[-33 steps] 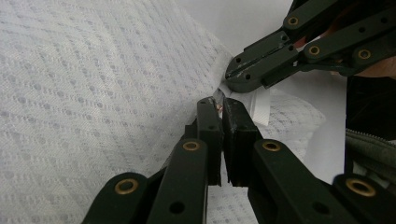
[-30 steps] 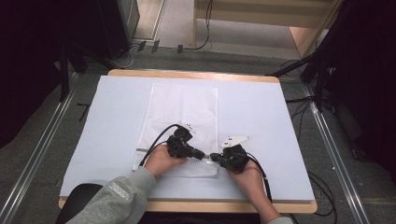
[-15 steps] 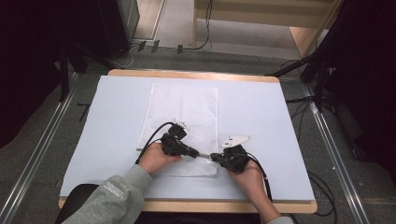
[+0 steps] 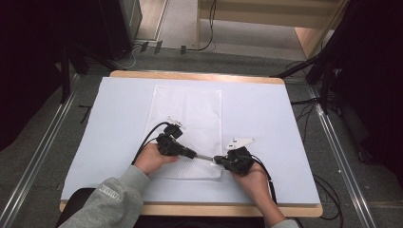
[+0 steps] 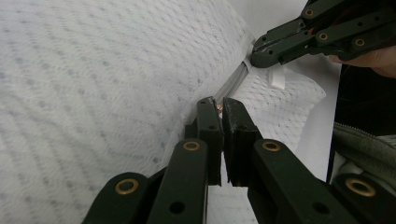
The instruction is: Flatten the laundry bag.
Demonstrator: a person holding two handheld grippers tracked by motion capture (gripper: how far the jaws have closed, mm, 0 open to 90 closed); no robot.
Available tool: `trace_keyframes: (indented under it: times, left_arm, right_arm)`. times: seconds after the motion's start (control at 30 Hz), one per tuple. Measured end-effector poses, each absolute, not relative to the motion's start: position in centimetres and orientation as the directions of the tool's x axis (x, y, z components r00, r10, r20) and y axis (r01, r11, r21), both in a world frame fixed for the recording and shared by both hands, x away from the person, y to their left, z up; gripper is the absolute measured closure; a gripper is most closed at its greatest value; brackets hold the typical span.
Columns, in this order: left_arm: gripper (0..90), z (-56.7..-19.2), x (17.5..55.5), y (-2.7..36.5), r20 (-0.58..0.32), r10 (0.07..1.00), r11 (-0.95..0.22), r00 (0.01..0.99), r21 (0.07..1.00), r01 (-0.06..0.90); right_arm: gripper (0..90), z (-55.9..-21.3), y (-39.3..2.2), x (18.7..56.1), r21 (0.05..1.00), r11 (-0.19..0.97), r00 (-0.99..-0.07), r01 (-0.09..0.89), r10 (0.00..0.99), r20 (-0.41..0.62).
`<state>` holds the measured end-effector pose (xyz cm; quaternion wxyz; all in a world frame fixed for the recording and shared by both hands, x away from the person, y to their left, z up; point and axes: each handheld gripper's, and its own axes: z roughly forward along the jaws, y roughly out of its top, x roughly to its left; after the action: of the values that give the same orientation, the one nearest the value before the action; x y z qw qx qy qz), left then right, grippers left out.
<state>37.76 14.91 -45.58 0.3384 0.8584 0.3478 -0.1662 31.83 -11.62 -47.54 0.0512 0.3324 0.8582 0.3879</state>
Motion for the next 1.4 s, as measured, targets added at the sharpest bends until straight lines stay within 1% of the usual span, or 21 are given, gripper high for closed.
trace_keyframes:
  times: [0.4, 0.63, 0.83, 1.1, 1.4]
  left_arm:
    - [87.8, -44.4, 38.2, 17.8, -0.535, 0.495, -0.514, 0.685, 0.455, 0.727]
    - [87.8, -43.9, 38.4, 20.0, -0.559, 0.507, -0.483, 0.656, 0.446, 0.753]
    - [87.8, -43.8, 38.3, 20.3, -0.563, 0.496, -0.494, 0.661, 0.443, 0.748]
    - [87.9, -43.7, 38.3, 20.9, -0.567, 0.504, -0.489, 0.652, 0.435, 0.756]
    - [87.9, -43.6, 38.3, 23.1, -0.564, 0.522, -0.479, 0.64, 0.427, 0.767]
  right_arm:
    - [90.0, -47.6, -11.7, 31.9, 0.704, 0.475, -0.777, 0.527, 0.606, 0.173]
    - [90.0, -47.6, -11.7, 31.9, 0.705, 0.476, -0.778, 0.526, 0.605, 0.172]
    - [90.0, -47.6, -11.7, 31.9, 0.707, 0.476, -0.779, 0.524, 0.603, 0.172]
    - [90.0, -47.6, -11.7, 31.9, 0.706, 0.478, -0.78, 0.523, 0.602, 0.171]
    - [90.0, -47.6, -11.7, 31.9, 0.705, 0.478, -0.78, 0.524, 0.601, 0.172]
